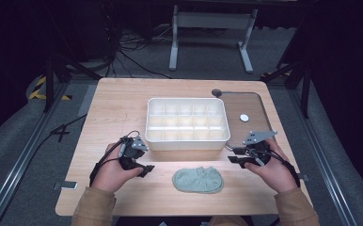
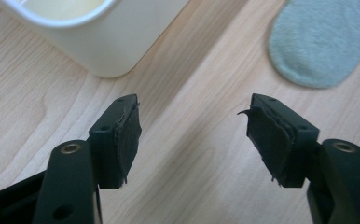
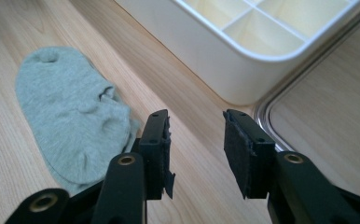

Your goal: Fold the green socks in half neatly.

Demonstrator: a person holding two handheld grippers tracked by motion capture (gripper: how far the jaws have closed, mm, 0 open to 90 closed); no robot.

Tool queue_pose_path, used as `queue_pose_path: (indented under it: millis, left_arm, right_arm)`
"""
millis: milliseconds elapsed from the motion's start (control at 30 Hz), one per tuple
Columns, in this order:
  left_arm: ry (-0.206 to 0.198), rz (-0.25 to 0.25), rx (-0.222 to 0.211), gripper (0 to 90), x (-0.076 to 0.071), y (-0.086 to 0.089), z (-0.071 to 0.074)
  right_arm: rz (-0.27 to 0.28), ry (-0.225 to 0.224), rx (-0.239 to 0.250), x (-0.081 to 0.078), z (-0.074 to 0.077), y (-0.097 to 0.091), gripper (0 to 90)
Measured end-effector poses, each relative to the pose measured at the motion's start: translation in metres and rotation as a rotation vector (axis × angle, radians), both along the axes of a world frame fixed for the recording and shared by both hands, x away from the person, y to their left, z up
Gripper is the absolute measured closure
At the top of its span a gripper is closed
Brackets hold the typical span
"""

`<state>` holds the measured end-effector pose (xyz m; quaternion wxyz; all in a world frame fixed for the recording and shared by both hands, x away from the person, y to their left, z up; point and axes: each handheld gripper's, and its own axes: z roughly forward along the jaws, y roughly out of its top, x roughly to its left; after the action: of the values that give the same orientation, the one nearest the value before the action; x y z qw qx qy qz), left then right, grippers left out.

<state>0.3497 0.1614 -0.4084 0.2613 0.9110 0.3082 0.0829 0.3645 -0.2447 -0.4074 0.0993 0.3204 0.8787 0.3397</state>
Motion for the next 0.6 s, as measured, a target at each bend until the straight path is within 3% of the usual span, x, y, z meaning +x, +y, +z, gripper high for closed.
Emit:
queue_pose_path:
  millis: [133,200,233,267,333,500,600]
  left_arm:
    - [-0.036,0.001,-0.007,33.4,-0.006,-0.004,0.009]
    - [0.004,-0.033,-0.009,44.5,-0.007,-0.004,0.011]
    - [0.033,-0.057,-0.034,52.1,-0.007,-0.004,0.013]
    - [0.033,-0.057,-0.034,59.7,-0.007,-0.004,0.013]
    - [0.044,-0.074,-0.052,63.1,-0.009,-0.007,0.015]
    - [0.027,-0.129,-0.044,63.0,-0.015,-0.016,0.022]
    - [0.054,-0.174,-0.007,60.1,-0.02,-0.023,0.02]
  right_arm:
    - [-0.022,0.018,-0.034,-0.003,-0.001,-0.001,64.5]
    - [-0.027,0.029,-0.008,-0.004,0.0,0.001,66.2]
    - [-0.036,0.046,0.003,-0.004,0.001,0.002,66.2]
    - [-0.036,0.046,0.003,-0.004,0.001,0.002,66.2]
    - [-0.004,0.047,0.009,-0.006,-0.003,0.01,63.4]
    - [0.024,0.062,0.034,-0.01,-0.005,0.026,63.5]
    - [0.055,0.072,0.043,-0.013,-0.003,0.034,66.6]
